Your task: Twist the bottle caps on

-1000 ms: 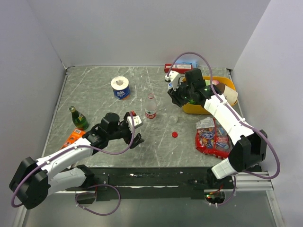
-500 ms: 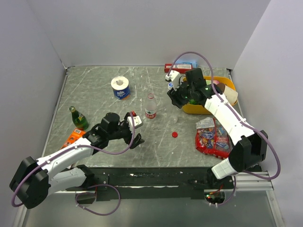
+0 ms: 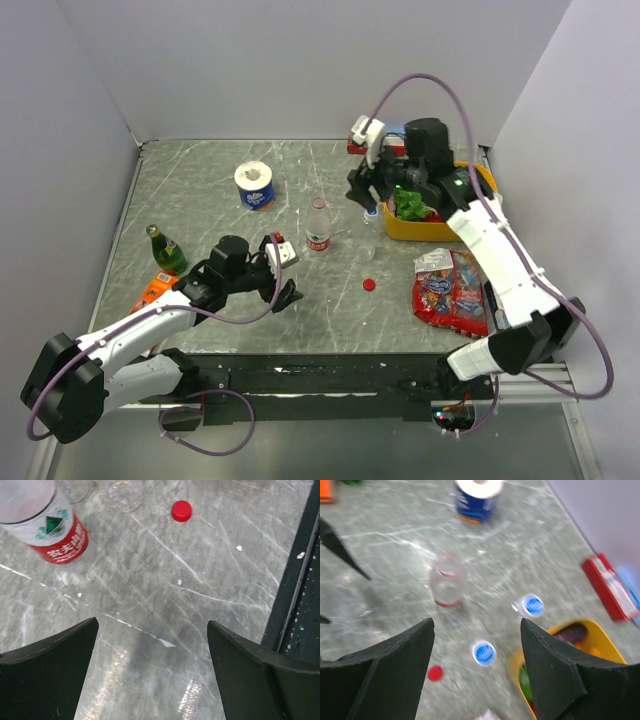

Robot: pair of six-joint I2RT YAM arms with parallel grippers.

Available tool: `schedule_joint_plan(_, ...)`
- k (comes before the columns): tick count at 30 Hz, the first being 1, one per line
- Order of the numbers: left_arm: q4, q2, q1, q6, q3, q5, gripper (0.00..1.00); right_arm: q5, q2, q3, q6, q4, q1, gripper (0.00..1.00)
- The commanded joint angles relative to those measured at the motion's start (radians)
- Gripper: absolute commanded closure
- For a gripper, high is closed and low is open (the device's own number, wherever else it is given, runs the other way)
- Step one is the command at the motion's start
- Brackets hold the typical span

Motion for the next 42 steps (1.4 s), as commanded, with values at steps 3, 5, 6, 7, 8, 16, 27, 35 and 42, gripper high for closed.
schedule_joint_plan(3, 0.007, -0.026, 0.039, -0.003, 0.034, 0.037, 0.04, -0.082, 0.154, 0.077, 0.051, 0.066, 0.072, 0.15)
schedule_joint_plan(5, 0.001, -0.033, 0.053, -0.003, 0.029, 0.040, 0.04, -0.073, 0.194, 0.095, 0.037, 0.074, 0.095, 0.14)
schedule_joint_plan(6, -0.007, -0.042, 0.058, -0.003, 0.028, 0.043, 0.04, -0.072, 0.205, 0.102, 0.037, 0.077, 0.099, 0.14)
schedule_joint_plan(7, -0.011, -0.045, 0.067, -0.006, 0.026, 0.045, 0.04, -0.073, 0.226, 0.115, 0.039, 0.077, 0.102, 0.14)
schedule_joint_plan(8, -0.014, -0.048, 0.070, -0.005, 0.022, 0.046, 0.04, -0.076, 0.237, 0.123, 0.040, 0.078, 0.112, 0.14)
schedule_joint_plan(16, -0.040, -0.075, 0.105, -0.009, 0.017, 0.057, 0.04, -0.055, 0.326, 0.138, 0.023, 0.084, 0.148, 0.18)
schedule_joint_plan(27, -0.025, -0.077, 0.119, -0.011, 0.025, 0.045, 0.04, 0.017, 0.359, 0.125, -0.001, 0.084, 0.159, 0.37)
schedule_joint_plan(35, 0.045, -0.068, 0.121, -0.023, 0.025, 0.077, 0.04, 0.002, 0.337, 0.086, -0.047, 0.066, 0.158, 0.73)
schedule_joint_plan(42, 0.191, -0.045, 0.121, -0.011, 0.014, 0.086, 0.04, -0.099, 0.253, 0.106, -0.066, -0.006, 0.168, 0.91)
